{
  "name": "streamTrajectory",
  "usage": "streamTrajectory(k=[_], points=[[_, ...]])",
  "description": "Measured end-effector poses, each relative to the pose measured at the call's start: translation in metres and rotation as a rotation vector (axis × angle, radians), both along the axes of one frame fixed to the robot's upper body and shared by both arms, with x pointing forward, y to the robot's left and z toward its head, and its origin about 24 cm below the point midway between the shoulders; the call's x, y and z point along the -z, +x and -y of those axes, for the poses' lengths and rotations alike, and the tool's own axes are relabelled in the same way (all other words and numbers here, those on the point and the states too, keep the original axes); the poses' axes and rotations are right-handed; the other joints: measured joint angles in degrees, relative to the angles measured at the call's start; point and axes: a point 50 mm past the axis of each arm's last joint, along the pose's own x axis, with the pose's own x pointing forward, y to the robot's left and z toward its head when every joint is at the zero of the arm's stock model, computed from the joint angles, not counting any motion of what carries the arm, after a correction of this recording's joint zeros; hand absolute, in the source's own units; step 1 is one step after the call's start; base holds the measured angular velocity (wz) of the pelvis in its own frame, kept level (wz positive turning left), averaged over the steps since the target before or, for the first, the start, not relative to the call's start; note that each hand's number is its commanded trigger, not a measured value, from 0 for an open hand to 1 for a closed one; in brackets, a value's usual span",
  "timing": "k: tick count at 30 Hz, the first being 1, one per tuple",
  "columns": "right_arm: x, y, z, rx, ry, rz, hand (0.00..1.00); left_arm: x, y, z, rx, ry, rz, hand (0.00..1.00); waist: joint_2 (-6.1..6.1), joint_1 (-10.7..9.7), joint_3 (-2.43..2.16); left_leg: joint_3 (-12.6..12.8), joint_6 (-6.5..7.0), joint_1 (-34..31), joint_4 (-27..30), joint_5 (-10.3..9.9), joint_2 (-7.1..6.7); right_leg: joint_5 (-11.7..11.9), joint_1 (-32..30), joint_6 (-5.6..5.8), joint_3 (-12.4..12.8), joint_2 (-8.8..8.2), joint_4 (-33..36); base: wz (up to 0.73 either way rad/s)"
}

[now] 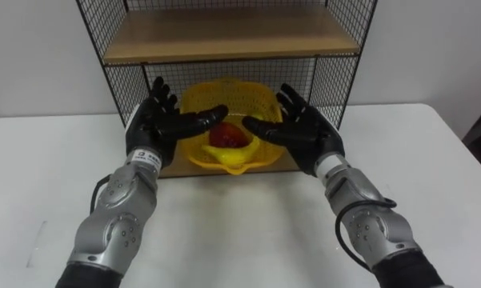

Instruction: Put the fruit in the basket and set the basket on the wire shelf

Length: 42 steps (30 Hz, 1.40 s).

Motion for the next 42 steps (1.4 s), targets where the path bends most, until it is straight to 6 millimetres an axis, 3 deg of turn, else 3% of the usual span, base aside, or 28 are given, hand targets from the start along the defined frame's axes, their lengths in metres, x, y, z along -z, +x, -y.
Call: streamTrajectory(k=[13, 19, 28, 42], points=[[-0.001, 0.001, 0.007, 0.04, -0.013, 0.0, 0.0, -0.001, 0.001, -0.005, -0.02, -0.002, 0.007, 0.0, -0.9, 0.09, -0.03, 0.41, -0.03, 0.46, -0.97, 0.47, 0.01, 0.0, 0.01, 0.0, 0.19, -0.06, 0.02, 0.0], [-0.003, 0.003, 0.018, 0.08, -0.05, 0.006, 0.0, -0.014, 0.002, -0.015, -0.044, 0.009, 0.062, 0.0, -1.07, 0.17, -0.04, 0.73, -0.25, 0.49, -1.03, 0.33, 0.05, -0.11, -0.24, 0.21, 0.48, 0.28, -0.01, -0.02], [0.014, -0.015, 0.034, 0.13, -0.12, -0.045, 0.0, -0.004, -0.006, -0.02, -0.058, 0.073, 0.041, 0.0, -0.79, 0.33, -0.25, 0.76, -0.28, 0.94, -1.08, 0.3, 0.06, -0.12, 0.04, 0.25, 0.67, 0.3, 0.14, -0.02], [0.011, -0.015, 0.04, 0.134, -0.186, -0.026, 0.0, 0.001, -0.01, -0.022, -0.04, 0.087, 0.032, 0.0, 0.32, 0.02, -0.54, 0.78, -0.28, 0.81, -1.06, 0.3, 0.0, -0.3, 0.02, 0.42, 0.02, -0.21, 0.25, 0.01]])
